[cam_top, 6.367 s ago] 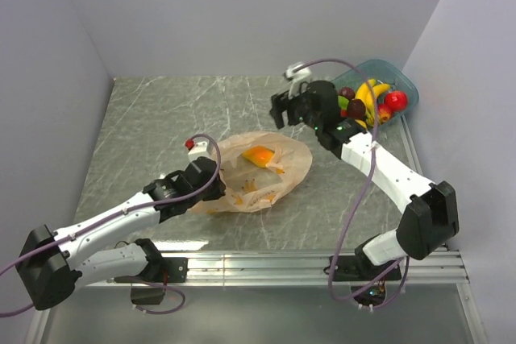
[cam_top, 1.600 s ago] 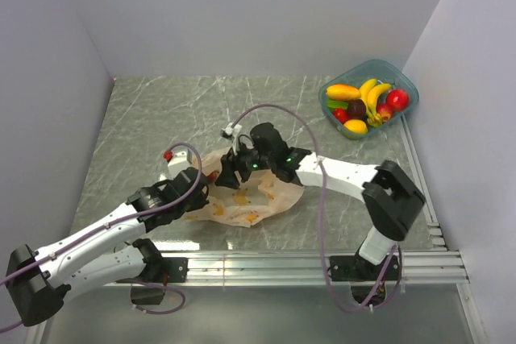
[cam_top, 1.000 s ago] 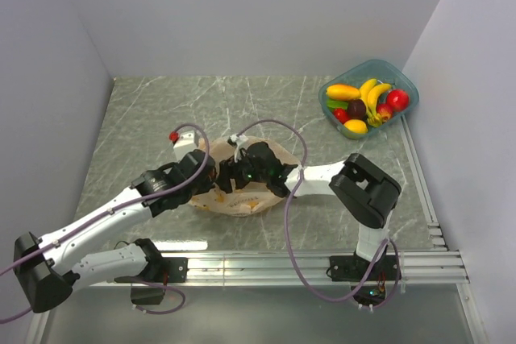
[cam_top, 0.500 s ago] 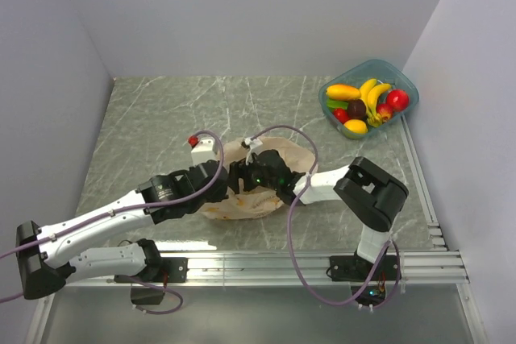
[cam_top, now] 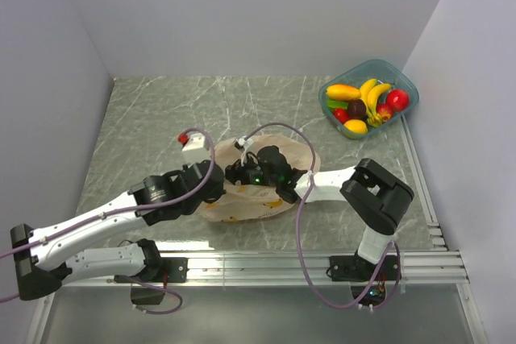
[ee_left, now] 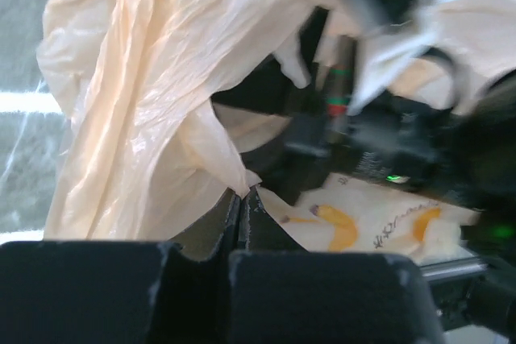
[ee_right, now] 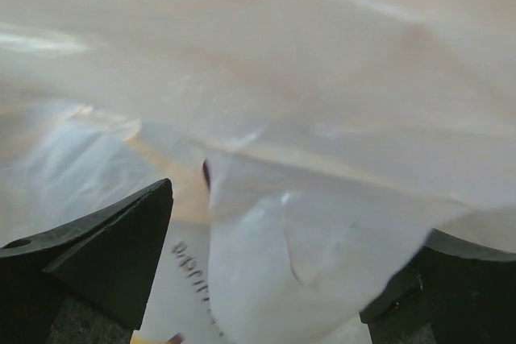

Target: Untie the knot of the plastic bag and take out the fruit

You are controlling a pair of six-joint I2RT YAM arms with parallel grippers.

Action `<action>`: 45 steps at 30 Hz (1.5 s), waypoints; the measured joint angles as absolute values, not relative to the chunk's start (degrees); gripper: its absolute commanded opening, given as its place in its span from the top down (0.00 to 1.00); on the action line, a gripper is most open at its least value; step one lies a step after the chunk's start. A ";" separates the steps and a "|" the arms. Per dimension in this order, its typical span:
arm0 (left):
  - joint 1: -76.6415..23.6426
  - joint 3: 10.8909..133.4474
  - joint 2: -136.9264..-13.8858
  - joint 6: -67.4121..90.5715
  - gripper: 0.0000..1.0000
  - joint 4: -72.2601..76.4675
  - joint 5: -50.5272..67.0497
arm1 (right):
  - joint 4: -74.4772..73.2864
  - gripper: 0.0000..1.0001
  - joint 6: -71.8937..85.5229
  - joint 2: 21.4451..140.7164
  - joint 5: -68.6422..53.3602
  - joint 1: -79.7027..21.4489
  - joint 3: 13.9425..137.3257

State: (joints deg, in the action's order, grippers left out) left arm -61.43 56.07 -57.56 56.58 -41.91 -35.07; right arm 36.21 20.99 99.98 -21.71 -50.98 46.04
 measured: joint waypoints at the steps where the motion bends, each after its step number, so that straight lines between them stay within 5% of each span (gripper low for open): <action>1: -61.36 53.74 -55.72 58.24 0.99 -42.30 -35.24 | 34.89 0.11 20.18 100.01 -22.15 -51.29 46.78; 15: -60.77 37.23 -49.74 68.64 0.99 -42.11 -32.75 | 22.22 0.09 13.32 108.05 -14.63 -58.06 57.06; 35: -60.66 29.06 -49.52 72.03 1.00 -40.03 -29.12 | 31.18 0.08 16.95 116.60 -23.44 -58.08 60.40; 39: -60.66 29.47 -51.68 70.54 0.99 -38.79 -28.14 | 32.80 0.24 18.68 118.45 -22.81 -58.08 61.98; 45: -60.66 30.72 -52.60 69.65 1.00 -36.58 -27.94 | 33.82 0.73 21.15 120.51 -21.50 -58.15 63.42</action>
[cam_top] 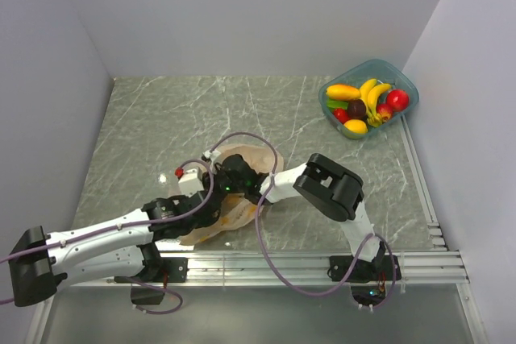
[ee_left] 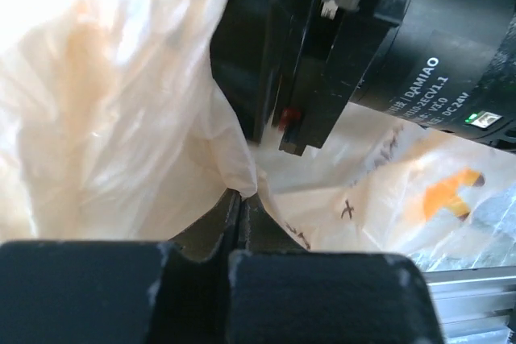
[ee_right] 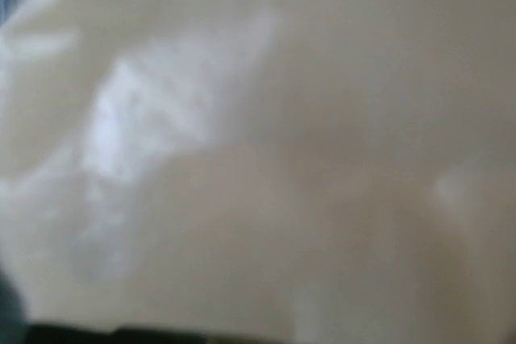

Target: Untie the knot of the plastic bag and take out the fruit

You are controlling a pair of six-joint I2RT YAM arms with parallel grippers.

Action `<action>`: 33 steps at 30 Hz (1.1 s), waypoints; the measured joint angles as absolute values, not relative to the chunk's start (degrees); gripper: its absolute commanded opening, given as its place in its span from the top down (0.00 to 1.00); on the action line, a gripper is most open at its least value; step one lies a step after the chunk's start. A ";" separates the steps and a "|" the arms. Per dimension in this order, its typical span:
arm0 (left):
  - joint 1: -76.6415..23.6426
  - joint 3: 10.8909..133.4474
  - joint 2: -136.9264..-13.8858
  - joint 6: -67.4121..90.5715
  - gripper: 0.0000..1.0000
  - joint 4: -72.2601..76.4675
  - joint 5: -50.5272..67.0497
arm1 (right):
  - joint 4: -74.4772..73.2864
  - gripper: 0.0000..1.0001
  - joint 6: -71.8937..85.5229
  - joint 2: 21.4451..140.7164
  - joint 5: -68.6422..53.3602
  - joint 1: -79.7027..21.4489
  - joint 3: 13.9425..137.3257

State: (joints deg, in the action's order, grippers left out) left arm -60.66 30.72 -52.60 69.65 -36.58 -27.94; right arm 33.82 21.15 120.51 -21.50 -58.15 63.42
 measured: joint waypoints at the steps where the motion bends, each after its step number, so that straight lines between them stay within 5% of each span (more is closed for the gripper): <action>1: -60.66 30.76 -52.40 69.65 1.00 -36.51 -28.05 | 33.78 0.78 21.30 120.51 -21.23 -58.15 63.40; 8: -60.01 30.76 -49.71 70.24 1.00 -38.22 -28.95 | 34.24 1.00 20.47 117.97 -18.98 -57.82 59.66; 24: -54.46 30.76 -47.86 69.97 1.00 -41.47 -30.33 | 29.43 1.00 13.10 98.91 -13.65 -55.48 48.36; 33: -54.19 32.64 -48.84 65.95 1.00 -42.15 -31.35 | 26.50 0.57 13.41 98.13 -10.35 -55.07 47.35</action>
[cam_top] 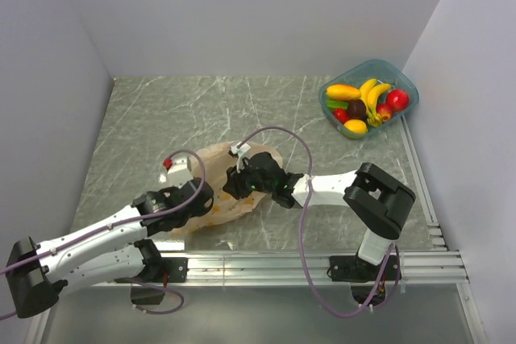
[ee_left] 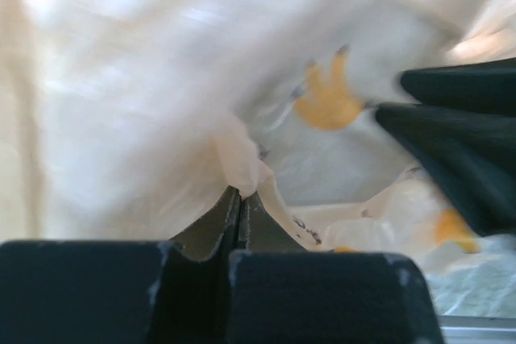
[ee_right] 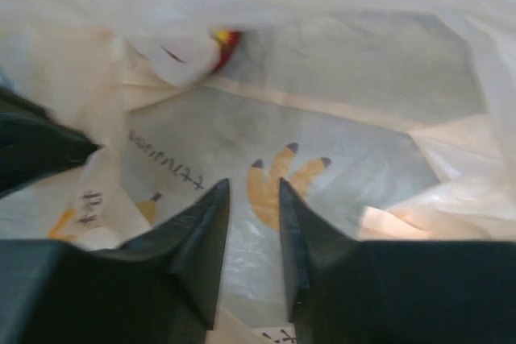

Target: Untie the knot of the plastic bag and take out the fruit

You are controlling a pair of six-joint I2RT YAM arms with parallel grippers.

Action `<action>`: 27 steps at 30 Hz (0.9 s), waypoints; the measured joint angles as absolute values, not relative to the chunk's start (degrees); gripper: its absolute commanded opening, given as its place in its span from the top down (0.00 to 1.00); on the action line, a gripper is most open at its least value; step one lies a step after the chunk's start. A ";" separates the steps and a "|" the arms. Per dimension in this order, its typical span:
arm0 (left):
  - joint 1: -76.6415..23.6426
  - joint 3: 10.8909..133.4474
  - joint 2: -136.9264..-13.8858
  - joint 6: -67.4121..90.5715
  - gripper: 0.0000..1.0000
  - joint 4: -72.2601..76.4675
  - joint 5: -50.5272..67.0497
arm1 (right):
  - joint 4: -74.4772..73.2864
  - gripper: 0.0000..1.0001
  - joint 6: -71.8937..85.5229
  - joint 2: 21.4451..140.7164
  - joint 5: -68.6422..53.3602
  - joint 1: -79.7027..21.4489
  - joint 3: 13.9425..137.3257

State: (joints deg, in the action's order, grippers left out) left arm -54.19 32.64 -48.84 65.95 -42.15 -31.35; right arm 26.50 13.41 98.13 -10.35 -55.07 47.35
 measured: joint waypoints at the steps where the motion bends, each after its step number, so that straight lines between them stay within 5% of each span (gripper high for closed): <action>1: -54.19 34.44 -49.71 64.86 1.00 -42.78 -32.05 | 25.91 0.49 14.11 98.37 -9.26 -55.07 47.59; 7: -54.24 56.82 -59.20 54.11 0.99 -43.29 -37.39 | 22.81 0.24 21.56 100.51 -1.15 -53.47 48.12; 13: -59.53 69.45 -66.72 47.42 0.99 -39.92 -37.89 | 21.91 0.21 28.56 101.27 -0.21 -48.90 48.01; 27: -56.38 51.75 -59.72 52.86 1.00 -39.22 -36.07 | 21.19 0.19 30.70 101.51 -0.43 -47.94 47.20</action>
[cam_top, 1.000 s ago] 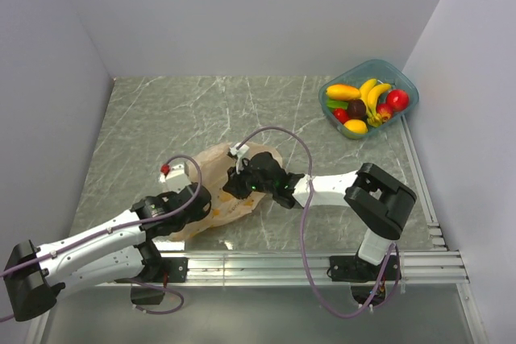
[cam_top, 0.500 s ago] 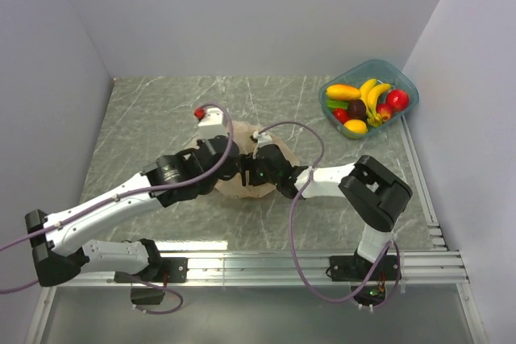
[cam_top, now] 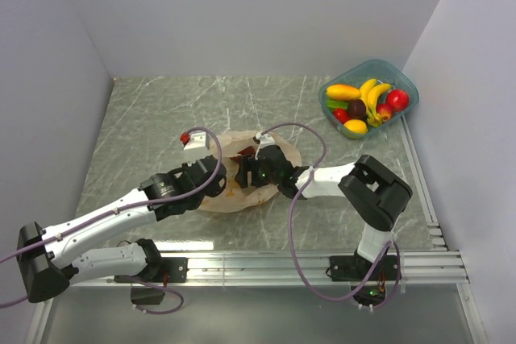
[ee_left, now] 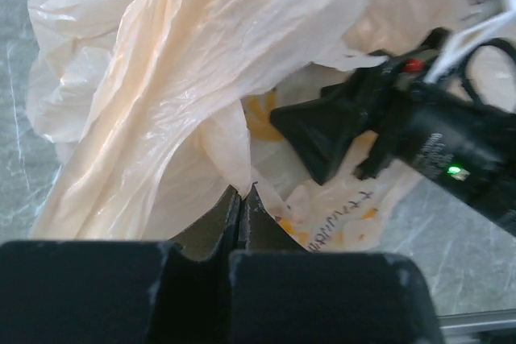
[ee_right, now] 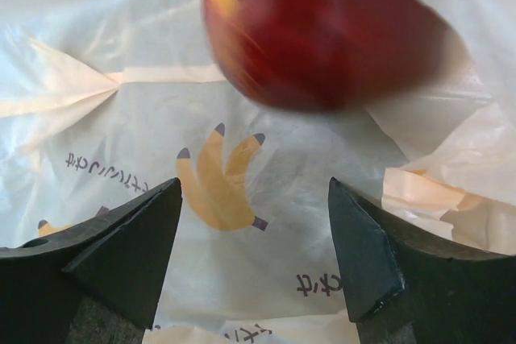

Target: Untie the knot of the plastic bag and take out the fruit

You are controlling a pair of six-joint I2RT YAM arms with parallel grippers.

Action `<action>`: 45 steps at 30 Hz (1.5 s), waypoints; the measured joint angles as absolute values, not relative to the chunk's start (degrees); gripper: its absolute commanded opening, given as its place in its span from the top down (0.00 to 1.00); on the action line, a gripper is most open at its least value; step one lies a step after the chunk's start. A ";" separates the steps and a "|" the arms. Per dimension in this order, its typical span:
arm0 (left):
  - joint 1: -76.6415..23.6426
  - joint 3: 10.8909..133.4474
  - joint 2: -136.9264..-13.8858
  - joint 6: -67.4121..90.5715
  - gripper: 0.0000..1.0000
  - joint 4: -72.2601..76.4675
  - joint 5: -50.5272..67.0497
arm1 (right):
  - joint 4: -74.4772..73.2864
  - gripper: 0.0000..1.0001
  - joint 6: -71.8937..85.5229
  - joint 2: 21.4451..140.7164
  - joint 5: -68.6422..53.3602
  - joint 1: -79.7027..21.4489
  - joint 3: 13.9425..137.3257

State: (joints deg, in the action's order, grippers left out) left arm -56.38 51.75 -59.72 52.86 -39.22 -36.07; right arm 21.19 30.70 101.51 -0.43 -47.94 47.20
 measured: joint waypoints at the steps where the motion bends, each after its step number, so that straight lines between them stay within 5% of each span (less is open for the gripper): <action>1: -55.79 50.41 -59.18 53.28 1.00 -38.72 -35.59 | 20.97 0.18 30.41 101.43 -0.25 -47.97 47.20; 24: -52.82 37.10 -58.74 56.47 0.99 -28.80 -30.26 | 18.13 0.11 19.40 97.76 -0.58 -50.39 52.34; 35: -52.58 39.55 -55.16 58.98 0.99 -34.81 -31.35 | 23.77 0.07 18.02 104.99 -8.69 -51.48 59.81; 45: -52.51 36.32 -53.76 62.24 0.99 -36.47 -30.79 | 20.69 0.07 16.80 111.42 -2.02 -53.80 67.16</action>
State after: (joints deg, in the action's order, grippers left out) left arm -52.51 36.32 -53.76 62.24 -36.47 -30.79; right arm 20.69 16.80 111.42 -2.02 -53.80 67.16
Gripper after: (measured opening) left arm 0.012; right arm 0.926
